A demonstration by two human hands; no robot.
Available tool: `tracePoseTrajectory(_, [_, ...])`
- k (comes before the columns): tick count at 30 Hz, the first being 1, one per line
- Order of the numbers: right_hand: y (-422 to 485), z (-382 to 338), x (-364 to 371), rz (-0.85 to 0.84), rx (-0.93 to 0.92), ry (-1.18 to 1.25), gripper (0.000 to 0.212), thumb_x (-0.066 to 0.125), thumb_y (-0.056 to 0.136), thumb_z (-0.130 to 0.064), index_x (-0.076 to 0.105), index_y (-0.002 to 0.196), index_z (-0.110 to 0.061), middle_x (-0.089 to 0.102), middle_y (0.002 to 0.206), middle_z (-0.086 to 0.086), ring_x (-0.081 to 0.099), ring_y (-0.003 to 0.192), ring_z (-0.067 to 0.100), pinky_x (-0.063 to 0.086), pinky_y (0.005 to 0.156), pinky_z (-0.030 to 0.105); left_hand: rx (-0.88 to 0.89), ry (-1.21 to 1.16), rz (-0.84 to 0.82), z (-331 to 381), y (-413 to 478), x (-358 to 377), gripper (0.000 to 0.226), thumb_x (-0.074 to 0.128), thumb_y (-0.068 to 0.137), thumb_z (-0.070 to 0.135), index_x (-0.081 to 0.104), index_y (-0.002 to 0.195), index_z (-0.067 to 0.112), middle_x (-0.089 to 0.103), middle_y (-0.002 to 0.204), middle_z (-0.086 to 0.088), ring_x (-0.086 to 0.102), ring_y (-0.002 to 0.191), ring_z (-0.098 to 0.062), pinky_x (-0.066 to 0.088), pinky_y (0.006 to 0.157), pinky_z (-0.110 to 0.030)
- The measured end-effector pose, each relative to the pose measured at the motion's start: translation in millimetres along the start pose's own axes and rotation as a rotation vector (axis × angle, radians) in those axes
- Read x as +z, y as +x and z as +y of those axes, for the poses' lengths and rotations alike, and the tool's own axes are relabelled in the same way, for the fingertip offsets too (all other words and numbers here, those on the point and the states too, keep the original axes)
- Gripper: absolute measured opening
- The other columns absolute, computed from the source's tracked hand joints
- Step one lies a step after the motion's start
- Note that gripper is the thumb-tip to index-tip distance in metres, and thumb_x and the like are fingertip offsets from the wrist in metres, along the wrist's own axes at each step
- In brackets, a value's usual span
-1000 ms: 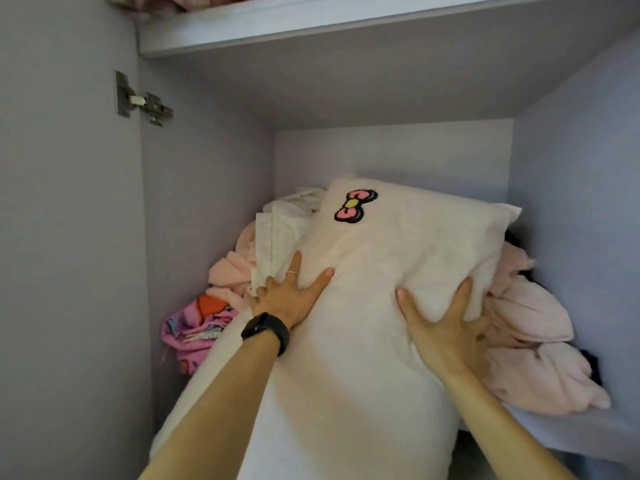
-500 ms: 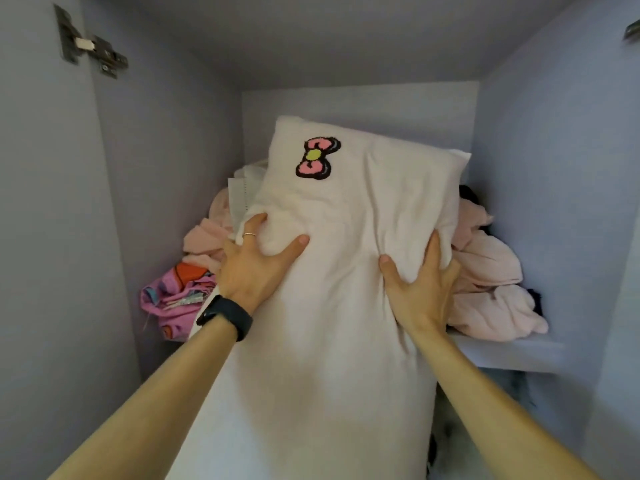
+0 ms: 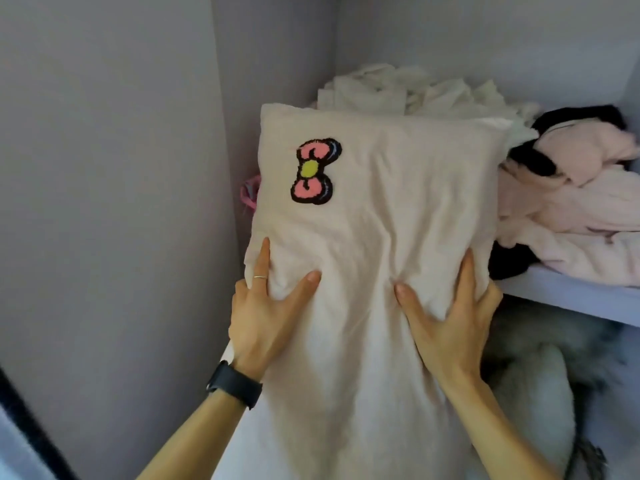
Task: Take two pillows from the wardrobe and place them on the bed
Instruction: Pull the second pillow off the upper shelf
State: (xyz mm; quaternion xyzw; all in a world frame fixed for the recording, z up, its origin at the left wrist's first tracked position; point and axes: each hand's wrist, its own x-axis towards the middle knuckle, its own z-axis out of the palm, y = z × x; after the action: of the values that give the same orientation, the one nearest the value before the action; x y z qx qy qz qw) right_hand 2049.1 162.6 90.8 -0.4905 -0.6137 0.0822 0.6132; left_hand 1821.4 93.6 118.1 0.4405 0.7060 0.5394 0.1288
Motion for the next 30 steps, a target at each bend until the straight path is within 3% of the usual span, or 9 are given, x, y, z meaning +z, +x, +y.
tracePoseTrajectory(4, [-44.6,17.2,5.3,-0.092,-0.033,0.048,0.106,0.067,0.072,-0.075,0.023,0.157,-0.030,0.031,0.143,0.014,0.040,0.133,0.033,0.039,0.112,0.042,-0.100,0.031,0.079,-34.5,-46.9,-9.9,0.090,0.052,0.055,0.096,0.003,0.129,0.081,0.037,0.122,0.012,0.046,0.125,-0.022,0.041,0.087,-0.038])
tracePoseTrajectory(8, [-92.5,42.5,0.9,-0.209,-0.041,0.115,0.103,0.068,0.074,-0.074,0.023,0.157,-0.032,0.031,0.141,0.014,0.042,0.130,0.030,0.038,0.110,0.033,-0.212,0.073,0.167,-67.4,-104.4,-13.1,0.093,0.051,0.051,0.098,0.006,0.130,0.081,0.040,0.113,0.018,0.046,0.111,-0.014,0.041,0.082,-0.037])
tracePoseTrajectory(15, [-197.1,94.7,-20.2,-0.469,0.046,0.102,0.102,0.073,0.073,-0.067,0.028,0.156,-0.028,0.032,0.144,0.017,0.043,0.132,0.036,0.044,0.107,0.053,-0.458,0.164,0.209,-138.2,-229.4,-8.7,0.094,0.054,0.054,0.097,0.006,0.133,0.078,0.041,0.118,0.013,0.048,0.117,-0.018,0.044,0.091,-0.040])
tracePoseTrajectory(18, [-247.5,106.8,-26.9,-0.662,0.099,0.061,0.099,0.076,0.075,-0.061,0.032,0.154,-0.021,0.034,0.141,0.022,0.042,0.130,0.039,0.041,0.111,0.050,-0.616,0.245,0.177,-171.8,-279.3,-16.2,0.092,0.050,0.055,0.098,0.003,0.131,0.079,0.041,0.123,0.007,0.049,0.124,-0.028,0.045,0.098,-0.049])
tracePoseTrajectory(20, [-279.8,113.2,-29.8,-0.819,0.152,0.015,0.095,0.074,0.077,-0.061,0.033,0.153,-0.021,0.035,0.140,0.024,0.042,0.128,0.038,0.039,0.111,0.045,-0.728,0.300,0.158,-195.8,-314.4,-23.8,0.090,0.046,0.053,0.101,0.002,0.129,0.081,0.042,0.124,0.006,0.050,0.124,-0.030,0.045,0.096,-0.049])
tracePoseTrajectory(23, [-323.4,113.7,-22.5,-1.080,0.209,-0.070,0.094,0.069,0.077,-0.065,0.033,0.153,-0.024,0.035,0.140,0.021,0.043,0.127,0.042,0.041,0.108,0.048,-0.917,0.338,0.170,-228.2,-365.5,-40.6,0.092,0.041,0.050,0.104,0.003,0.130,0.079,0.043,0.135,0.000,0.050,0.126,-0.032,0.044,0.098,-0.048])
tracePoseTrajectory(30, [-407.2,47.8,34.3,-1.516,-0.008,-0.120,0.083,0.074,0.082,-0.048,0.037,0.152,-0.021,0.039,0.142,0.023,0.044,0.127,0.043,0.039,0.108,0.044,-1.260,0.171,0.396,-274.4,-456.1,-109.2,0.109,0.045,0.052,0.101,0.021,0.146,0.053,0.037,0.151,-0.006,0.043,0.134,-0.032,0.039,0.106,-0.047])
